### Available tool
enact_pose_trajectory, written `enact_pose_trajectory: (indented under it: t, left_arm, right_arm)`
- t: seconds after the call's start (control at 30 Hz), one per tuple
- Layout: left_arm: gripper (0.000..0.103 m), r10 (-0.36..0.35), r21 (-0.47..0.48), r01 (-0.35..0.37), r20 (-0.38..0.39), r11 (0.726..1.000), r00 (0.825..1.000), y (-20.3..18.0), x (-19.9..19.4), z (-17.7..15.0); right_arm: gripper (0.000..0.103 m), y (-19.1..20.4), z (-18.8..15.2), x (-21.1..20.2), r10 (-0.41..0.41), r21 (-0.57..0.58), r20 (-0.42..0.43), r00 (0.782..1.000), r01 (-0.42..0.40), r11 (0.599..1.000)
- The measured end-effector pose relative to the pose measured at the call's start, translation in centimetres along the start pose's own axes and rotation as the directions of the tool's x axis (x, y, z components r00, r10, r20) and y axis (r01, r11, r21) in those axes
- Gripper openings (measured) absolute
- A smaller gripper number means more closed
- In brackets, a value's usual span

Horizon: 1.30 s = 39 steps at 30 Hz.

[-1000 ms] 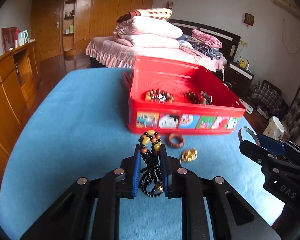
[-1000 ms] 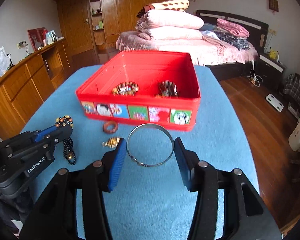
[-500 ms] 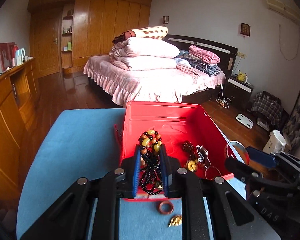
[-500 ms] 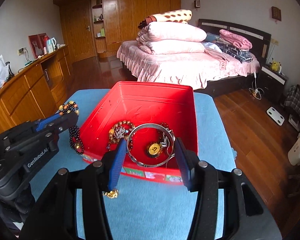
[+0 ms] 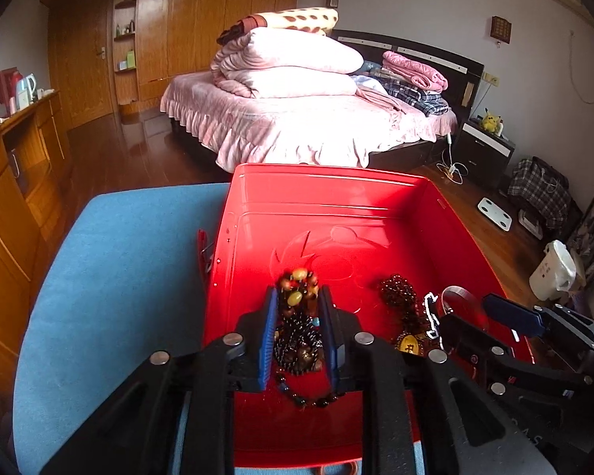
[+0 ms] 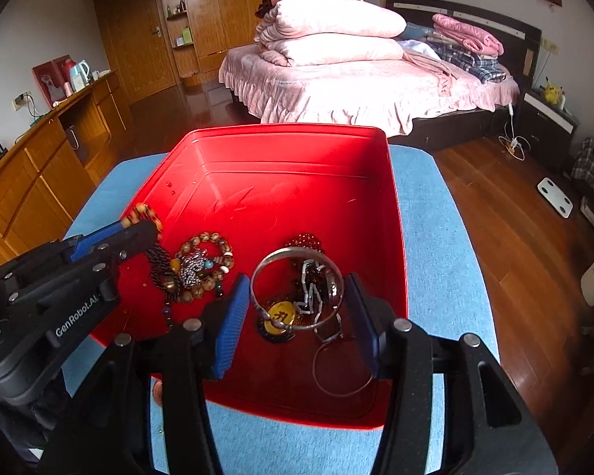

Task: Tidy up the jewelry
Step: 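Carry the bangle and necklace into the red tin and open both tools, then grasp the gold brooch with the right tool while the left tool approaches the wooden ring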

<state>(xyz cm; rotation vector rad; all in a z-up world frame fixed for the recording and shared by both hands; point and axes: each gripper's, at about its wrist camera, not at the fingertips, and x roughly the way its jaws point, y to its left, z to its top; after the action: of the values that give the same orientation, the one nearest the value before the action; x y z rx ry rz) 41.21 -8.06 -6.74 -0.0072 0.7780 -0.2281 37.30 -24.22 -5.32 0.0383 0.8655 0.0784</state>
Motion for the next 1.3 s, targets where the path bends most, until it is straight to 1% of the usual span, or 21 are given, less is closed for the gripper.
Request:
enact_pose_trajectory:
  t: [0.07, 0.1, 0.13, 0.3, 0.4, 0.43, 0.5, 0.57, 0.6, 0.63, 0.67, 0.7, 0.8, 0.93, 1.13, 1.3]
  left_arm:
    - [0.028, 0.003, 0.002, -0.003, 0.004, 1.0, 1.0, 0.1, 0.0, -0.1]
    - [0.03, 0.001, 0.001, -0.001, 0.009, 1.0, 1.0, 0.1, -0.1, -0.1]
    - [0.034, 0.002, 0.0, -0.002, 0.014, 1.0, 1.0, 0.1, -0.2, -0.1]
    - [0.039, 0.008, 0.002, -0.008, 0.047, 1.0, 0.999, 0.1, -1.6, -0.2]
    - [0.048, 0.011, -0.01, -0.01, 0.076, 1.0, 0.997, 0.7, -3.3, -0.7]
    - [0.052, 0.013, -0.009, -0.012, 0.086, 1.0, 0.996, 0.9, -3.9, -0.9]
    - [0.059, 0.026, -0.007, -0.025, 0.117, 1.0, 0.993, 1.4, -5.5, -1.7]
    - [0.069, 0.03, -0.014, -0.029, 0.137, 0.999, 0.99, 2.1, -7.0, -2.8]
    - [0.071, 0.034, -0.019, -0.032, 0.143, 0.999, 0.989, 2.4, -7.7, -3.4]
    - [0.076, 0.037, -0.026, -0.034, 0.151, 0.999, 0.988, 2.8, -8.4, -4.2]
    - [0.081, 0.039, -0.03, -0.035, 0.156, 0.999, 0.987, 3.1, -9.0, -4.6]
    - [0.082, 0.043, -0.032, -0.039, 0.159, 0.999, 0.986, 3.4, -9.5, -5.3]
    - [0.084, 0.053, -0.037, -0.047, 0.153, 0.998, 0.987, 4.0, -10.6, -6.7]
    - [0.085, 0.072, -0.048, -0.068, 0.104, 0.997, 0.992, 4.6, -10.9, -8.8]
    - [0.085, 0.085, -0.04, -0.082, 0.072, 0.996, 0.994, 4.9, -10.8, -11.2]
    - [0.085, 0.107, -0.037, -0.105, 0.049, 0.994, 0.993, 5.5, -10.2, -12.1]
  right_arm:
    - [0.05, -0.1, 0.0, 0.1, -0.001, 0.003, 0.006, 1.0, 0.001, 1.0]
    - [0.054, -0.1, 0.0, 0.0, -0.001, 0.003, 0.011, 1.0, 0.001, 1.0]
    - [0.055, -0.2, -0.1, 0.0, -0.002, 0.003, 0.015, 1.0, 0.002, 1.0]
    - [0.055, -0.2, -0.5, -1.2, -0.002, 0.001, 0.046, 0.999, 0.002, 1.0]
    - [0.056, -0.2, -1.0, -2.3, 0.008, 0.009, 0.071, 0.997, -0.008, 1.0]
    - [0.057, -0.2, -1.3, -2.8, 0.01, 0.008, 0.08, 0.997, -0.011, 1.0]
    - [0.061, 0.1, -2.1, -4.0, 0.014, 0.001, 0.102, 0.995, -0.014, 1.0]
    - [0.063, 0.4, -3.1, -5.3, 0.013, -0.008, 0.123, 0.992, -0.012, 1.0]
    - [0.064, 0.5, -3.5, -5.8, 0.014, -0.01, 0.131, 0.991, -0.013, 1.0]
    - [0.065, 0.6, -3.9, -6.3, 0.019, -0.01, 0.139, 0.99, -0.018, 1.0]
    - [0.067, 0.7, -4.7, -6.9, 0.028, -0.005, 0.147, 0.989, -0.027, 1.0]
    - [0.07, 0.9, -5.3, -7.3, 0.038, -0.003, 0.152, 0.988, -0.038, 0.999]
    - [0.071, 1.8, -7.3, -8.2, 0.06, -0.019, 0.147, 0.987, -0.057, 0.998]
    - [0.071, 3.4, -9.4, -7.8, 0.068, -0.031, 0.095, 0.993, -0.065, 0.997]
    - [0.071, 5.1, -11.4, -6.2, 0.068, -0.041, 0.034, 0.997, -0.067, 0.997]
    - [0.065, 6.2, -12.0, -4.8, 0.073, -0.048, -0.004, 0.997, -0.073, 0.996]
